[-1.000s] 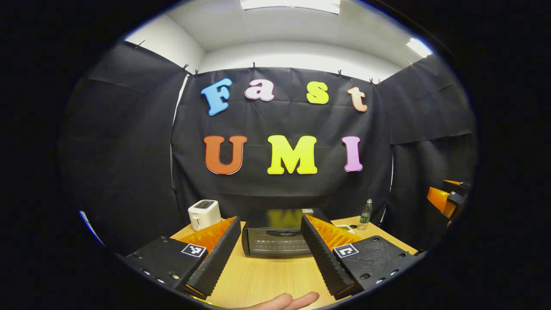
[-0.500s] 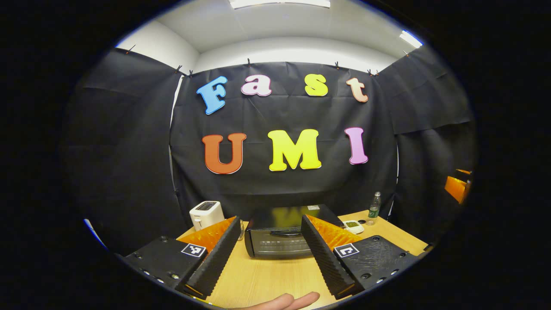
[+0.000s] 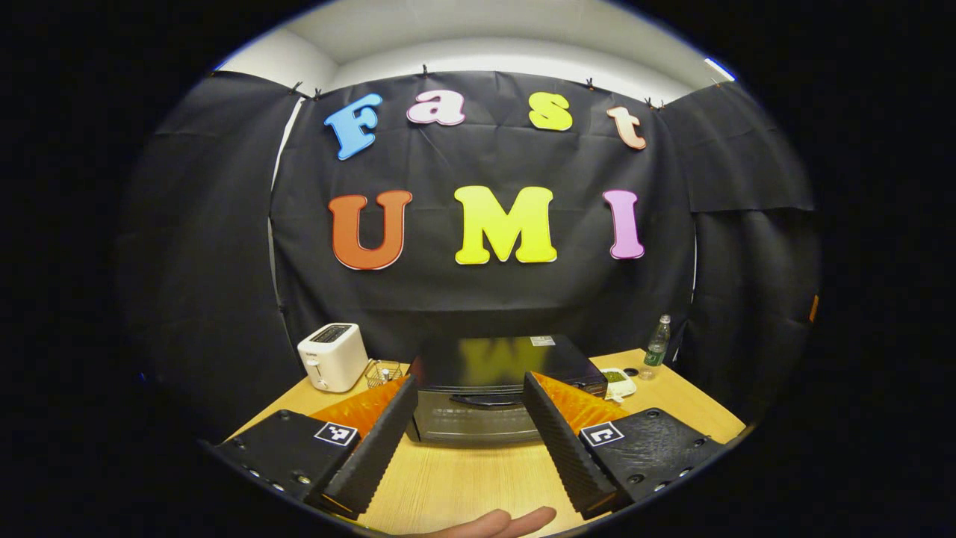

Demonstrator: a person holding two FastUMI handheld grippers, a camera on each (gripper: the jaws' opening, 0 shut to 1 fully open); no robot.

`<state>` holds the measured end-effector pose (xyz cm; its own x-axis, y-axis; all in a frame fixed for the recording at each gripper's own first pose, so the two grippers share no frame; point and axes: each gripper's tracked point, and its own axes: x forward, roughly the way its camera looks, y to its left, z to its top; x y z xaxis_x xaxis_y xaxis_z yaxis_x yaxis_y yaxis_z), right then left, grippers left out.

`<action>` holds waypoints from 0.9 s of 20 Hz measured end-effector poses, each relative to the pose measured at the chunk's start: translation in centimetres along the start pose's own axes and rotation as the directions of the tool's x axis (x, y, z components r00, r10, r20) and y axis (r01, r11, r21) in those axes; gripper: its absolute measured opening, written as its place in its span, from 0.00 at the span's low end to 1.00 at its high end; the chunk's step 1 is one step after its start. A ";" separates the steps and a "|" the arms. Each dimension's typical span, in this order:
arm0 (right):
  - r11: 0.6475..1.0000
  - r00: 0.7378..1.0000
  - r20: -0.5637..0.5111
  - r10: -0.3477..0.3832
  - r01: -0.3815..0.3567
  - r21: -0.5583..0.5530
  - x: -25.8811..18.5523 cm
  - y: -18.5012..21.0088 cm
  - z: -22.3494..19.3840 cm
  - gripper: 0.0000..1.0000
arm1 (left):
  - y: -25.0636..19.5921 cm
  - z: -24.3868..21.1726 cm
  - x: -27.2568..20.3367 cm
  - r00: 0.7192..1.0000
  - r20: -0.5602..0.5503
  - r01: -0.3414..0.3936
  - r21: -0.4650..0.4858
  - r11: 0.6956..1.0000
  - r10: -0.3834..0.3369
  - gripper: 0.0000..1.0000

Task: Open the electric oven with the left hand, put the food in, and close the electric oven.

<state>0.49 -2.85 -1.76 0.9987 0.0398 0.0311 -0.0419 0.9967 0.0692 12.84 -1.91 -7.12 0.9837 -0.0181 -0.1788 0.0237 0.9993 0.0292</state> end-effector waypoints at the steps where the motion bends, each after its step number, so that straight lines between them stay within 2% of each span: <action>1: 1.000 1.000 0.000 0.003 -0.003 -0.002 0.0 -0.2 -0.2 1.00 | -0.5 -0.9 1.3 1.000 -0.030 0.008 -0.005 1.000 -0.008 0.93; 5: 1.000 1.000 0.004 0.004 -0.004 0.004 0.0 -1.1 -0.7 1.00 | -2.3 -3.2 6.1 0.995 -0.089 0.049 0.012 0.999 -0.047 0.94; 9: 1.000 1.000 -0.005 0.005 -0.005 -0.002 0.2 -1.9 -1.3 1.00 | -3.1 -5.8 10.1 0.984 -0.169 0.051 0.014 0.999 -0.048 0.93; 10: 1.000 1.000 -0.007 0.003 -0.003 -0.001 0.2 -2.1 -1.5 1.00 | -3.0 -6.3 10.8 0.982 -0.185 0.044 0.023 0.999 -0.039 0.84; 11: 1.000 1.000 -0.010 0.000 0.000 0.003 0.2 -2.3 -1.7 1.00 | -2.9 -7.0 11.4 0.978 -0.205 0.037 0.025 0.999 -0.032 0.86; 12: 1.000 1.000 -0.014 0.000 0.000 0.005 0.2 -2.5 -1.9 1.00 | -3.0 -7.5 12.1 0.976 -0.217 0.038 0.022 0.999 -0.032 0.95; 13: 1.000 1.000 -0.019 -0.001 0.001 0.007 0.2 -2.6 -2.2 1.00 | -3.1 -7.7 12.5 0.975 -0.218 0.039 0.017 0.999 -0.035 0.87; 14: 1.000 1.000 -0.024 -0.001 0.001 0.006 0.1 -2.8 -2.4 1.00 | -3.1 -7.8 13.0 0.977 -0.212 0.038 0.014 0.999 -0.035 0.95; 15: 1.000 1.000 -0.026 -0.002 0.003 0.006 0.2 -3.0 -2.6 1.00 | -3.0 -7.9 13.4 0.978 -0.205 0.037 0.008 0.999 -0.035 0.87; 16: 1.000 1.000 -0.030 -0.006 0.006 0.007 0.1 -3.2 -2.8 1.00 | -3.1 -8.3 13.8 0.977 -0.208 0.042 0.002 0.999 -0.041 0.95; 17: 1.000 0.999 -0.033 -0.009 0.010 0.009 0.0 -3.4 -3.0 1.00 | -2.9 -9.0 13.9 0.974 -0.223 0.036 -0.009 0.999 -0.037 0.95; 18: 1.000 0.999 -0.032 -0.011 0.011 0.011 -0.1 -3.5 -2.9 1.00 | -2.6 -9.4 13.6 0.974 -0.227 0.027 -0.006 1.000 -0.027 0.88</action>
<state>0.67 -6.14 -4.92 0.9995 0.0314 -0.0011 -0.0312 0.9963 0.0807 24.52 -4.44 -18.91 0.9166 -0.0375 -0.3980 0.0490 0.9986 0.0187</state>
